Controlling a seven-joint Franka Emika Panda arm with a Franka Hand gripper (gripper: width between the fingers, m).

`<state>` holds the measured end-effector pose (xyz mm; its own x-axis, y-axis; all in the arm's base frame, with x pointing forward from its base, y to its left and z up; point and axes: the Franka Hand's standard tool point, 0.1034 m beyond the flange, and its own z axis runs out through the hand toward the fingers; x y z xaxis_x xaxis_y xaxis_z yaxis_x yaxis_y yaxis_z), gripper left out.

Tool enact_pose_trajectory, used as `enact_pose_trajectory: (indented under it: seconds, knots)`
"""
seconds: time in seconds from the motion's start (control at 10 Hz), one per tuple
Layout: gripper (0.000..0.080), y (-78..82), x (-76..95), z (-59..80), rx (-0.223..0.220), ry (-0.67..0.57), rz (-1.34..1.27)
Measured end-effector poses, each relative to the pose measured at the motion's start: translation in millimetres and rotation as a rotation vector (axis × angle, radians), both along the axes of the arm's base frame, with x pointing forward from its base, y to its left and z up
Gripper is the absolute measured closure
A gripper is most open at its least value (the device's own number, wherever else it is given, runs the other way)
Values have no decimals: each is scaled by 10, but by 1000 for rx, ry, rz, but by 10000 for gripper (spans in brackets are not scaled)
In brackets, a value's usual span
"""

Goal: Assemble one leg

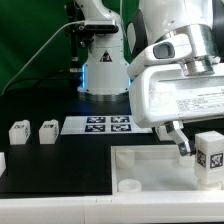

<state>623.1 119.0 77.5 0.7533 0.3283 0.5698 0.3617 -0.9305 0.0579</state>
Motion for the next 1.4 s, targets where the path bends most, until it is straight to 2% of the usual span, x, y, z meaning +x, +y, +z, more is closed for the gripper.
enact_pose_trajectory:
  seconds: [0.3, 0.4, 0.5, 0.6, 0.7, 1.4]
  knots:
    - [150, -4, -3, 8, -2, 8, 0]
    - [150, -12, -29, 71, -13, 64, 2]
    - [150, 3, -67, 222, -26, 140, 6]
    - [150, 1, -57, 341, -33, 158, 10]
    - [150, 21, -88, 420, -40, 223, 7]
    - [150, 21, -88, 420, -40, 223, 7]
